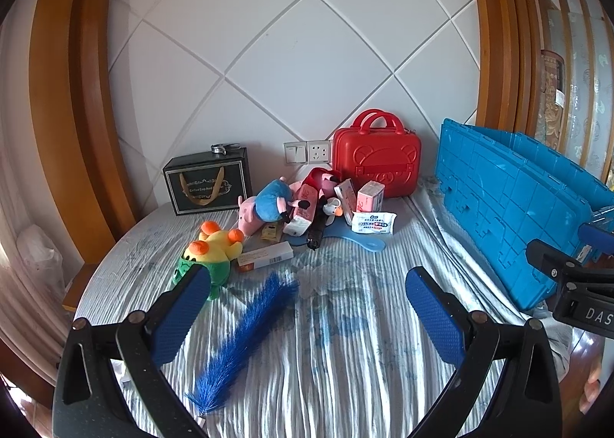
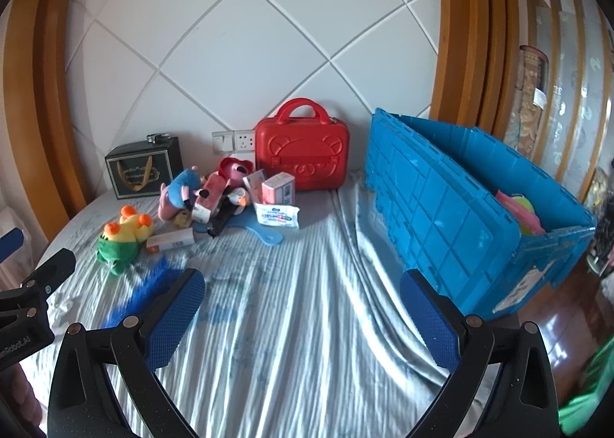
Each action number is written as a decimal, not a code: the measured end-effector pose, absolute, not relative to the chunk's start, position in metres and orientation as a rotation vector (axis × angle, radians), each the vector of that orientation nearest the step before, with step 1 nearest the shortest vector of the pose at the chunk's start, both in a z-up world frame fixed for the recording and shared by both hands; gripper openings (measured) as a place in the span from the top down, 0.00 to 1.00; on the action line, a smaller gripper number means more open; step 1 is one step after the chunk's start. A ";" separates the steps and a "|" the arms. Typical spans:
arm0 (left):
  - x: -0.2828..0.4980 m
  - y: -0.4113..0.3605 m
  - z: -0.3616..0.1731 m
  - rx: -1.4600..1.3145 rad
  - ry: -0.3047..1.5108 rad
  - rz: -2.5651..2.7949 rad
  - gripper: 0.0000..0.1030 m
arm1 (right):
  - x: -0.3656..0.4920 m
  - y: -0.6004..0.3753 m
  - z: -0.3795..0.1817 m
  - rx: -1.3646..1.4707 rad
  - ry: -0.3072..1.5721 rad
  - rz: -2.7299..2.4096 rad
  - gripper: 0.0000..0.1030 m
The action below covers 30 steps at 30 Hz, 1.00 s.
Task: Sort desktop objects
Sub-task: 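Lower the left gripper onto the blue feather duster and grasp it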
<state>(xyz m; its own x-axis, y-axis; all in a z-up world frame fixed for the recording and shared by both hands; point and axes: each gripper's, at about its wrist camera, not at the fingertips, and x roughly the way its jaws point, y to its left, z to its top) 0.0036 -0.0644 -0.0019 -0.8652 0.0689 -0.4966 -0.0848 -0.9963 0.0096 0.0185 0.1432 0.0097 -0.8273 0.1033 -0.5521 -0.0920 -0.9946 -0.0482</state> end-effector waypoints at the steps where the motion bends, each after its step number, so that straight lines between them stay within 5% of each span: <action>1: 0.001 -0.069 -0.006 -0.802 0.033 2.958 0.00 | 0.017 0.142 0.008 -0.889 -0.030 2.912 0.00; 16: -0.062 -0.173 -0.174 -1.340 -0.087 2.877 0.03 | -0.078 0.073 -0.123 -1.361 -0.059 2.905 0.00; 21: -0.084 -0.186 -0.232 -1.507 -0.058 2.812 0.28 | -0.102 0.045 -0.177 -1.520 -0.086 2.889 0.00; 26: -0.097 -0.186 -0.268 -1.588 -0.026 2.774 0.39 | -0.113 0.027 -0.206 -1.608 -0.128 2.887 0.00; 30: -0.104 -0.188 -0.278 -1.576 -0.077 2.804 0.66 | -0.121 0.020 -0.220 -1.655 -0.166 2.882 0.00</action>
<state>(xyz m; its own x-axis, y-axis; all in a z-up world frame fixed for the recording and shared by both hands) -0.1045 -0.1877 -0.2779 -0.5177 -0.0427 -0.8545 0.0894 -0.9960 -0.0044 -0.1210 0.0204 -0.2201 -0.4924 -0.1105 -0.8633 0.2089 -0.9779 0.0060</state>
